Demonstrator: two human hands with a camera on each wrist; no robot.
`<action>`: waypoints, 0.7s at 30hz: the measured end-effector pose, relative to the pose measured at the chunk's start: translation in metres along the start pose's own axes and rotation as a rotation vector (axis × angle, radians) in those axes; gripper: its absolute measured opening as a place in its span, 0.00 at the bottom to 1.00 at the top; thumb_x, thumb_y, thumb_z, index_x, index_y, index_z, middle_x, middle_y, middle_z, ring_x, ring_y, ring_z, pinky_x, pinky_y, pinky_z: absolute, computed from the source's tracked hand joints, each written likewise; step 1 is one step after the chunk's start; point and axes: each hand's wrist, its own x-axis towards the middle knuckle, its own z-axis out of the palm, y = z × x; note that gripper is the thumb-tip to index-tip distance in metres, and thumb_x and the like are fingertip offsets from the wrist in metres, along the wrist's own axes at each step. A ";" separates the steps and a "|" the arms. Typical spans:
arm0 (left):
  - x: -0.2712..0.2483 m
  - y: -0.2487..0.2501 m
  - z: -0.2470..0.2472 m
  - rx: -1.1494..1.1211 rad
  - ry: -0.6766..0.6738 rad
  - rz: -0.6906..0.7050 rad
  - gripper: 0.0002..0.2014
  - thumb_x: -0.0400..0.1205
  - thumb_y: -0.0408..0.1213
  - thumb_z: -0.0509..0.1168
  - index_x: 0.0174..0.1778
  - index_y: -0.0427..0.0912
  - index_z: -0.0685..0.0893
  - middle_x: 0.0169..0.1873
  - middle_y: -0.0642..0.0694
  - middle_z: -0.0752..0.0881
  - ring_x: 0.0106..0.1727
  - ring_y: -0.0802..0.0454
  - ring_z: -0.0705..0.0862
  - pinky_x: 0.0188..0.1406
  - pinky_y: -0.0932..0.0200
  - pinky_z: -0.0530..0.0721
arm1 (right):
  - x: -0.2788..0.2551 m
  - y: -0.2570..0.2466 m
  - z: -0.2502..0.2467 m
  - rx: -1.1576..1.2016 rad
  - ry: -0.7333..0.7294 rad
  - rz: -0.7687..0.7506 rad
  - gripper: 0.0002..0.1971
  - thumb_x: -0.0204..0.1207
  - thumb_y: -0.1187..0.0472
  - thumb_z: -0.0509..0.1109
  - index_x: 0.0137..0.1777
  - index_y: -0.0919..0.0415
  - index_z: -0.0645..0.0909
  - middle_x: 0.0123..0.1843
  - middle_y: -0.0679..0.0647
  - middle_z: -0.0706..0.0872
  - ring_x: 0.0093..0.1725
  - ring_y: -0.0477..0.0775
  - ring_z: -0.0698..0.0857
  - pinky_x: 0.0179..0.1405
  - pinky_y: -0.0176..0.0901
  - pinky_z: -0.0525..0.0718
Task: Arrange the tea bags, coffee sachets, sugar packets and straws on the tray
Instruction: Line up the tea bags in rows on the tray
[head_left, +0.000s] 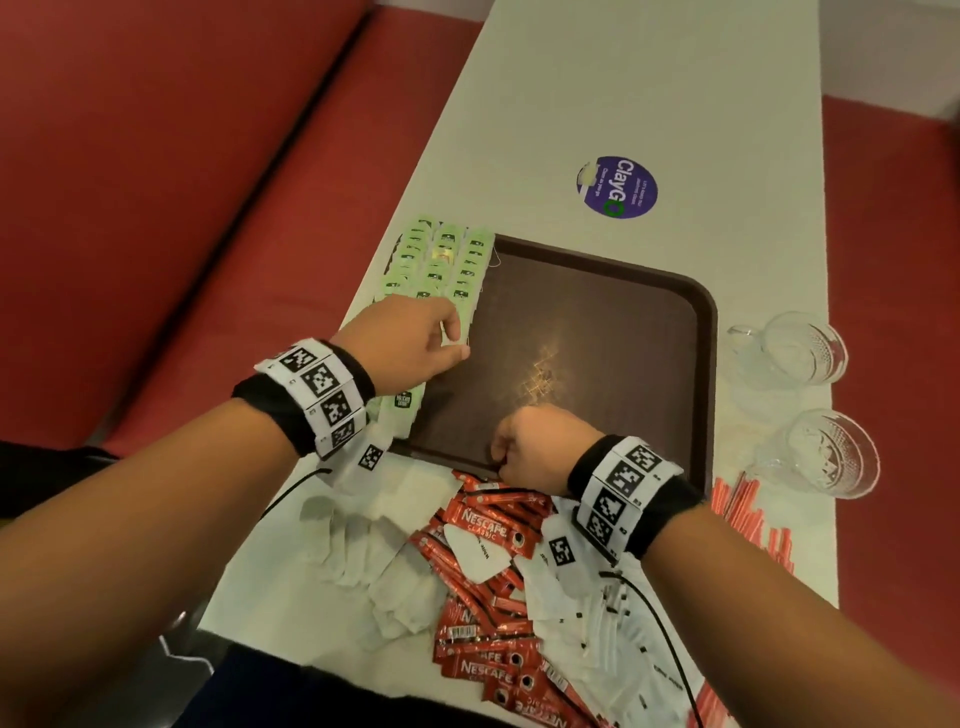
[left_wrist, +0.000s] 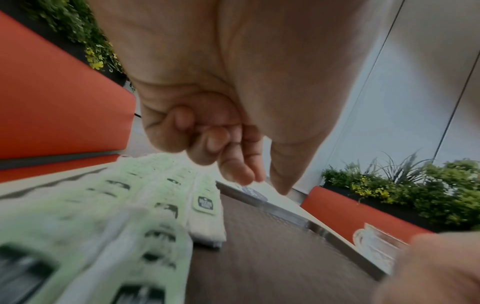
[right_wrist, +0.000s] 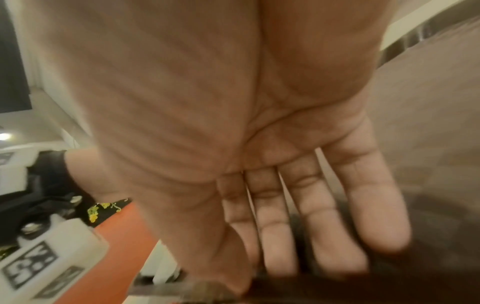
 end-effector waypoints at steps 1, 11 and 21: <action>-0.012 0.001 -0.001 -0.002 -0.043 0.023 0.07 0.82 0.54 0.67 0.46 0.55 0.82 0.36 0.56 0.86 0.36 0.61 0.81 0.39 0.56 0.79 | -0.003 -0.004 0.003 -0.015 0.025 -0.002 0.11 0.76 0.57 0.71 0.58 0.52 0.86 0.46 0.49 0.85 0.51 0.55 0.86 0.51 0.45 0.85; -0.102 -0.013 0.020 0.222 -0.389 0.211 0.05 0.80 0.44 0.68 0.47 0.54 0.89 0.43 0.56 0.88 0.46 0.57 0.84 0.49 0.56 0.82 | -0.033 -0.067 0.044 -0.073 0.183 -0.245 0.12 0.76 0.50 0.73 0.57 0.51 0.87 0.53 0.51 0.84 0.56 0.55 0.80 0.54 0.49 0.81; -0.137 -0.061 0.026 0.428 -0.490 0.064 0.25 0.73 0.49 0.78 0.63 0.51 0.80 0.57 0.52 0.80 0.56 0.50 0.81 0.50 0.57 0.78 | 0.004 -0.116 0.074 -0.181 0.119 -0.206 0.18 0.74 0.44 0.72 0.61 0.48 0.84 0.55 0.53 0.85 0.58 0.58 0.80 0.56 0.56 0.84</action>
